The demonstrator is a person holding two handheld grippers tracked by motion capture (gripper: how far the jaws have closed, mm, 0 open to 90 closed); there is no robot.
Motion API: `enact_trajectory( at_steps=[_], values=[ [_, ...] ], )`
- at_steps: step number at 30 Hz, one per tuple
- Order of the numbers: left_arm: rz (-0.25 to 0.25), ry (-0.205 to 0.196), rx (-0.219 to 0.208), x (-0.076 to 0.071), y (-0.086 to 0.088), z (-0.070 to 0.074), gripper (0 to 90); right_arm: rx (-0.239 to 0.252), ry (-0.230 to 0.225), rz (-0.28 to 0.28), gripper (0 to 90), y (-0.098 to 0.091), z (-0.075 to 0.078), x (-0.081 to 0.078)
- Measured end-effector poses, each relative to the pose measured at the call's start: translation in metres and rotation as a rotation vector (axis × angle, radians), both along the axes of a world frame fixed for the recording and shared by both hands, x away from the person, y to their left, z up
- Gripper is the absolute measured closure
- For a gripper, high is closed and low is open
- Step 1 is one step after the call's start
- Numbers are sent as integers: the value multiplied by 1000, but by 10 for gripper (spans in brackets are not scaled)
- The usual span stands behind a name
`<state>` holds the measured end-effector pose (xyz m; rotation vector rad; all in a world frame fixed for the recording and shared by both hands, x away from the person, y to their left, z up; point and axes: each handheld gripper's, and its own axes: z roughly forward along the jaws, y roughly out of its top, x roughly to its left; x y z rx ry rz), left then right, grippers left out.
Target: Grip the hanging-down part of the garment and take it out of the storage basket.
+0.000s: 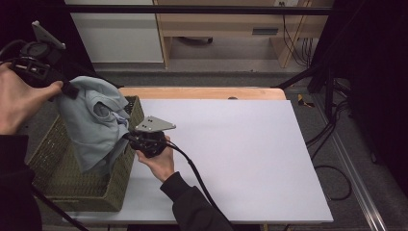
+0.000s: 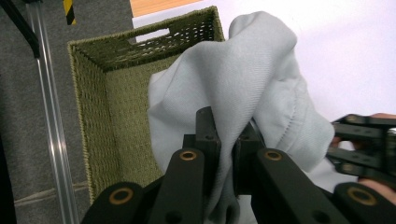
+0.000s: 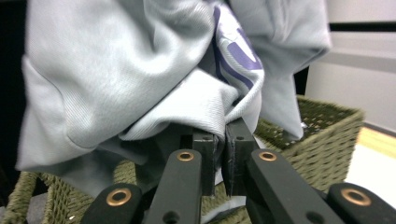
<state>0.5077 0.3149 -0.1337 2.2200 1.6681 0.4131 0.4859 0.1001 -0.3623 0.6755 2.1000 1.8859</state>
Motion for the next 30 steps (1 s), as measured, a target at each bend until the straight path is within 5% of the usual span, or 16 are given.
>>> enact_trajectory(
  at_steps=[22, 30],
  values=[
    [-50, -10, -29, 1, -15, 1, 841, 78, -156, -100, 864, -69, 71, -14],
    [-61, -14, -24, 2, -23, 2, 841, 85, -156, -108, 862, -72, 72, -15]
  ],
)
